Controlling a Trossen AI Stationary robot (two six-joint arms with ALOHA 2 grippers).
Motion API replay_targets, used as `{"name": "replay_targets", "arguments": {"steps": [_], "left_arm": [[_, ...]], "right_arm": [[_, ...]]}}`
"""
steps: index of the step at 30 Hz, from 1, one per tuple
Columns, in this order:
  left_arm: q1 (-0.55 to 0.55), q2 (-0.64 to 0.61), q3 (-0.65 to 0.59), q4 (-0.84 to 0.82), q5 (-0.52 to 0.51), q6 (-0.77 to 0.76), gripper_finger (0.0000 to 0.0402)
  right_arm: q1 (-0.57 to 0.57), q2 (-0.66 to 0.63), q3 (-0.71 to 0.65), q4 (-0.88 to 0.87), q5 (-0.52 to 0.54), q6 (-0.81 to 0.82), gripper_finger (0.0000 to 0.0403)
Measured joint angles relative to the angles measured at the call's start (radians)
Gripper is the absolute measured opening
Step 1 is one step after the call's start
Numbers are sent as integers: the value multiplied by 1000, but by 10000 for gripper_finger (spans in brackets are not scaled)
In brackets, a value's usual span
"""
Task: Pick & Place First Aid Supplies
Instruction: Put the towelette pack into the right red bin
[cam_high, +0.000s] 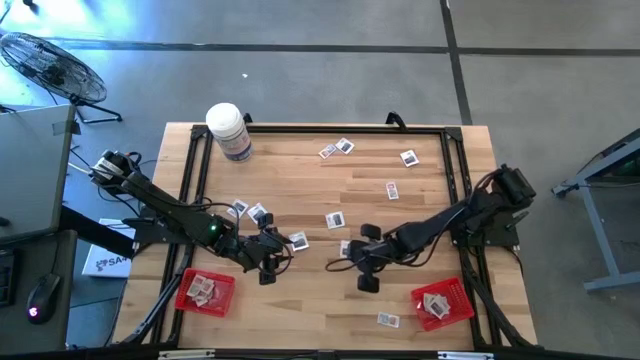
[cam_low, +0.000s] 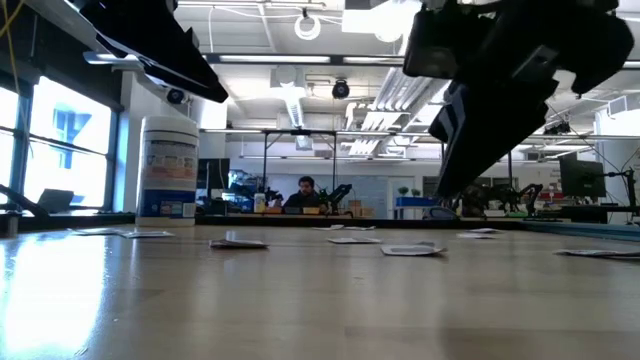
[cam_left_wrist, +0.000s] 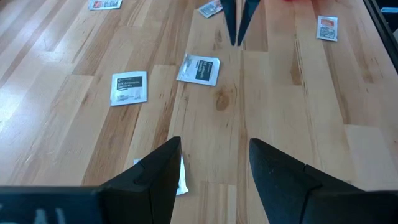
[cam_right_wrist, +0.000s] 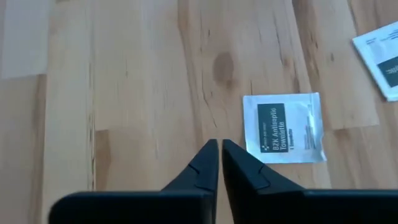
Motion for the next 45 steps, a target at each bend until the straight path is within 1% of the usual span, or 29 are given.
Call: {"name": "replay_targets", "arguments": {"steps": [7, 9, 12, 14, 17, 20, 25, 27, 38, 41, 45], "left_arm": [[0, 0, 0, 3, 0, 0, 186], [0, 0, 0, 1, 0, 0, 186], [0, 0, 0, 1, 0, 0, 186], [0, 0, 0, 1, 0, 0, 186], [0, 0, 0, 1, 0, 0, 186], [0, 0, 0, 2, 0, 0, 186], [0, 0, 0, 1, 0, 0, 186], [0, 0, 0, 2, 0, 0, 186], [0, 0, 0, 2, 0, 0, 186], [0, 0, 0, 2, 0, 0, 186], [0, 0, 0, 1, 0, 0, 186]], "right_arm": [[-30, 1, 0, 3, -3, -102, 100], [-37, 8, 1, 6, -6, -126, 112], [-45, 37, 1, 10, -23, -148, 117], [-50, 65, 1, 20, -52, -153, 116], [-53, 95, 1, 8, -48, -155, 107], [-54, 99, 1, -8, -27, -155, 95], [-55, 99, 2, -9, -32, -159, 76], [-54, 103, 2, -11, -35, -185, 71], [-56, 137, 6, -8, -24, -225, 66], [-55, 138, 6, -12, 1, -218, 54], [-55, 137, 5, -12, 7, -207, 24]]}}
